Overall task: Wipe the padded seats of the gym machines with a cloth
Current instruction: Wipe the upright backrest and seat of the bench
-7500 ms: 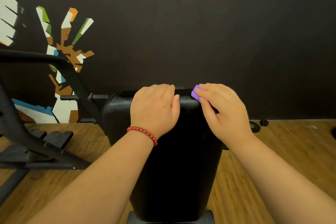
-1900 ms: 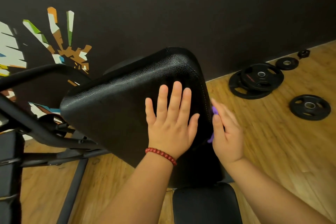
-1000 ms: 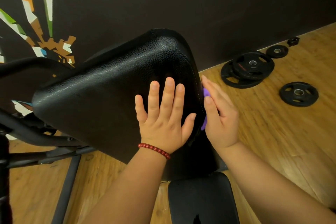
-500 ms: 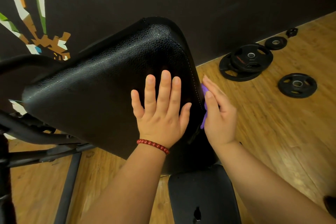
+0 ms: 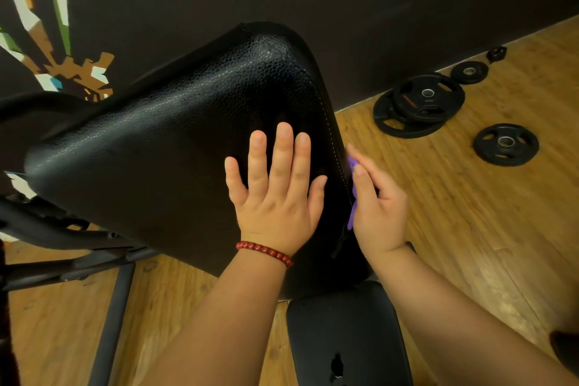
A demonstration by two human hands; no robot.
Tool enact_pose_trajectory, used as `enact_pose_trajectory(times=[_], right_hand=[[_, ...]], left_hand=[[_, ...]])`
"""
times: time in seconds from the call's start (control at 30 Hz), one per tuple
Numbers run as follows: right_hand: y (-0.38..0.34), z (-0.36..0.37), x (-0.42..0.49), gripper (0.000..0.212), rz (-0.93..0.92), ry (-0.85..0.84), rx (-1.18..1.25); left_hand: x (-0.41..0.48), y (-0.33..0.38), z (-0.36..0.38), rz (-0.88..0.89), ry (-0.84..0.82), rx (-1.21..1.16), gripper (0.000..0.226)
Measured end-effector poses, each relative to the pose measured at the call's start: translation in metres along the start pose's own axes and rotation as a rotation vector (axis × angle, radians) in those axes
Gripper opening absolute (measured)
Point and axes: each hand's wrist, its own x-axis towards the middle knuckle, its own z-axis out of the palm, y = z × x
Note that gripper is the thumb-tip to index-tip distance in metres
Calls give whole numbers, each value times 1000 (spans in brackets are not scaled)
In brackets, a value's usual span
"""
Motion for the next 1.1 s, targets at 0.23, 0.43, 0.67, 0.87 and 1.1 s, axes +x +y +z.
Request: enact_pose_trajectory(times=[0.23, 0.43, 0.67, 0.87, 1.1], right_hand=[[-19, 9, 9, 25, -84, 59, -12], [13, -1, -1, 34, -42, 13, -26], [0, 1, 4, 33, -87, 36, -1], [10, -1, 4, 38, -119, 34, -71], [15, -2, -3, 35, -100, 46, -136]], left_hand=[[-36, 14, 5, 50, -109, -69, 68], [-42, 15, 9, 42, -107, -82, 67], [-44, 14, 12, 52, -93, -72, 70], [-46, 16, 13, 43, -91, -79, 69], [-48, 16, 14, 42, -94, -75, 70]])
